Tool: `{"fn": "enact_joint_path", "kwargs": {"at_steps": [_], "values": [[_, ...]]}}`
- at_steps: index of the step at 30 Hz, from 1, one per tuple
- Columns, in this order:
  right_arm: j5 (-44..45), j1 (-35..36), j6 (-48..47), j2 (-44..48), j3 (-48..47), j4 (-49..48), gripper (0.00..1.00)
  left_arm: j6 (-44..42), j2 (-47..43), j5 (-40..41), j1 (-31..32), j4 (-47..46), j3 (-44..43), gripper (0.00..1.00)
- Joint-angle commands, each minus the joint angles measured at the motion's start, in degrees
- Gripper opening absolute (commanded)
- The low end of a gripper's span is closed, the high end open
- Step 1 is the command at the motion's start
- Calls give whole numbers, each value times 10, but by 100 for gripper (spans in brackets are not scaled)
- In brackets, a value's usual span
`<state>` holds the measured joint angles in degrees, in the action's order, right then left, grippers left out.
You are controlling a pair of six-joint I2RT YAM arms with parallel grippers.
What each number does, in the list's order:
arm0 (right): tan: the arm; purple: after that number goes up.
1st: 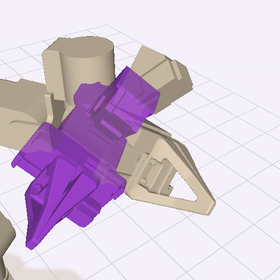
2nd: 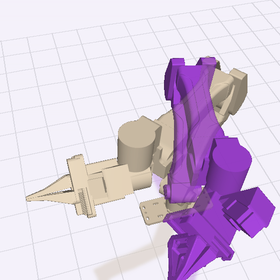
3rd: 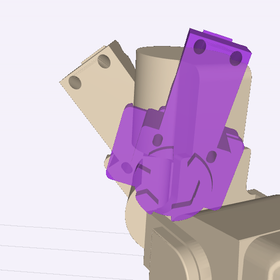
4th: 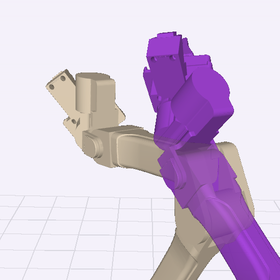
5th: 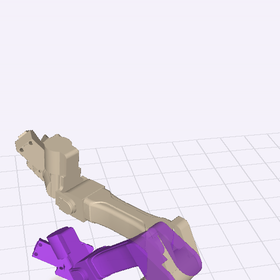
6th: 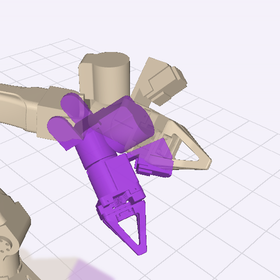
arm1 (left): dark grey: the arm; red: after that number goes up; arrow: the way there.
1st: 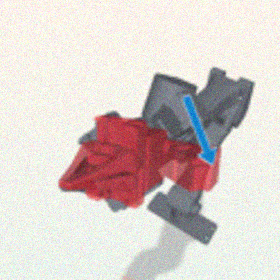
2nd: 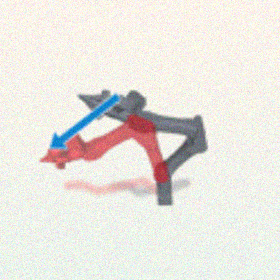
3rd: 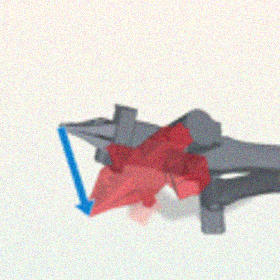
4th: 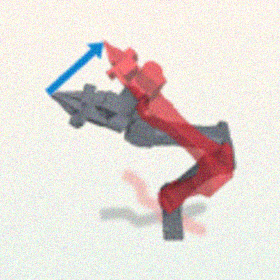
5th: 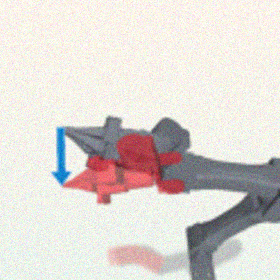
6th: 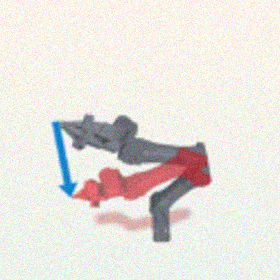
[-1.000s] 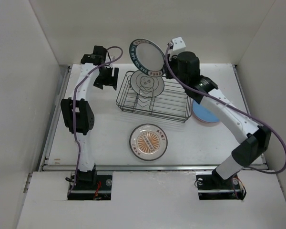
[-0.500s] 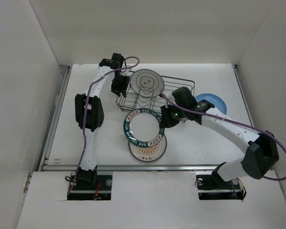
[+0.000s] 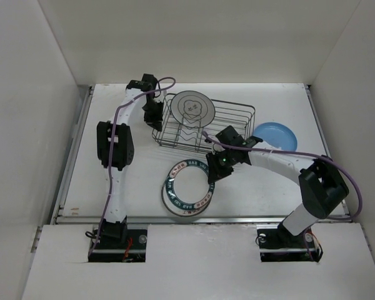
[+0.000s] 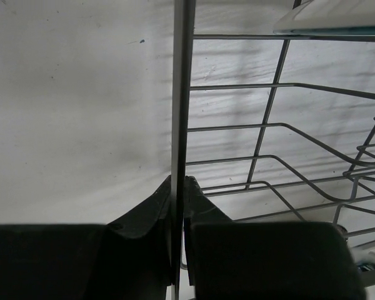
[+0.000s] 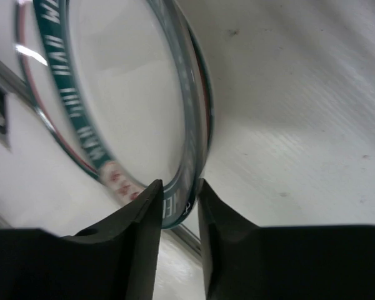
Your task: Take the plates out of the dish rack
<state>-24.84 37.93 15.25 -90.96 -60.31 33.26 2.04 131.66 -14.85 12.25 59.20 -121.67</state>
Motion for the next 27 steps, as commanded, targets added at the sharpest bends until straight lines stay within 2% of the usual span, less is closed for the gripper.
{"fn": "enact_joint_path", "kwargs": {"at_steps": [1, 5, 13, 17, 20, 21, 23, 24, 25, 27], "values": [[43, 7, 1, -7, -22, 25, 37, 38, -33, 21, -11, 31, 38, 0], [71, 18, 1, -7, -48, 52, 55, 65, -82, 21, -24, 15, 109, 0], [100, 41, -4, -18, -76, 63, 57, 115, -123, -3, -47, -16, 172, 0], [100, 41, -4, 21, -116, 68, 57, 135, -129, -16, -58, -27, 180, 0], [105, 41, -9, 70, -178, 17, 64, 153, -134, -23, -64, -32, 194, 0], [142, 41, -9, 89, -202, -29, 72, 153, -134, -29, -69, -38, 201, 0], [206, 41, -9, 95, -215, -81, 77, 153, -134, -42, -69, -38, 202, 0], [249, 34, -9, 95, -221, -106, 79, 158, -134, -54, -75, -38, 208, 0], [342, 34, -9, 88, -244, -140, 79, 158, -134, -60, -75, -44, 209, 0], [404, 14, -28, 35, -280, -156, 79, 158, -134, -72, -81, -49, 225, 0]]}}
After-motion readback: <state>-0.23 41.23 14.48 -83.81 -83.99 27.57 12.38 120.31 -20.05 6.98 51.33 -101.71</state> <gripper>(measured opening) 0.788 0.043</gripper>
